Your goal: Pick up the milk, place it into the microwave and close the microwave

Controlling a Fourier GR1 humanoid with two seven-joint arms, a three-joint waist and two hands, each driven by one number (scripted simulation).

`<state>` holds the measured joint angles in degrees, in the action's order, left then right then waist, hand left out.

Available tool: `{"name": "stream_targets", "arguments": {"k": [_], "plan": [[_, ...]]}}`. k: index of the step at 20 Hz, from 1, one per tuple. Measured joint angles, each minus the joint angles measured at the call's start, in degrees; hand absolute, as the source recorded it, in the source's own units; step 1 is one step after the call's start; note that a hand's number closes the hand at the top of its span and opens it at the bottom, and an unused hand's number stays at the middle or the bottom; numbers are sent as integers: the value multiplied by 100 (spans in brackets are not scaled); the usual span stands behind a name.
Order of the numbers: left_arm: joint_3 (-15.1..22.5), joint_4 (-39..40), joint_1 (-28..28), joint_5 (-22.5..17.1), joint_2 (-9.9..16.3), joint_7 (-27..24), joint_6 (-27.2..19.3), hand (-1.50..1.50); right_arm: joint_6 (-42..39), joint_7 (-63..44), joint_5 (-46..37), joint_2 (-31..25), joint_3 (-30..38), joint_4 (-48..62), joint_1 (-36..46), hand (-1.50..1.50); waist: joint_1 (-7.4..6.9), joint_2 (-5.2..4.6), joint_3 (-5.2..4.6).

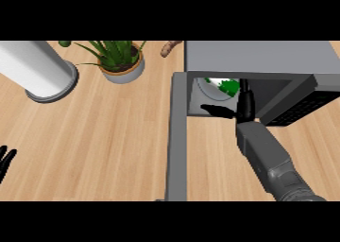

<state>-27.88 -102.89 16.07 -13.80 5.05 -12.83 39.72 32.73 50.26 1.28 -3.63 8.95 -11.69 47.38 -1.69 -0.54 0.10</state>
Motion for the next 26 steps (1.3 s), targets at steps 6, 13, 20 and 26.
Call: {"name": "stream_targets", "arguments": {"k": [6, 13, 20, 26], "plan": [[320, -25, 121, -206, -43, 111, 411, -150, -956, 325, 190, 232, -46, -333, -578, -150, 120, 50, -5], [726, -215, 134, -209, -133, 272, 645, -150, -1742, 548, 723, 345, -706, -1129, -1560, -150, 181, 98, -10], [1311, -450, 19, 284, -298, 453, 692, 150, -1936, 380, 873, 335, -1405, -2755, -3010, -150, 328, 123, -18], [1903, -473, -371, 872, -438, 607, 342, 150, -2284, 41, 1067, 84, -1724, -4697, -4457, 150, 347, 106, -19]]}}
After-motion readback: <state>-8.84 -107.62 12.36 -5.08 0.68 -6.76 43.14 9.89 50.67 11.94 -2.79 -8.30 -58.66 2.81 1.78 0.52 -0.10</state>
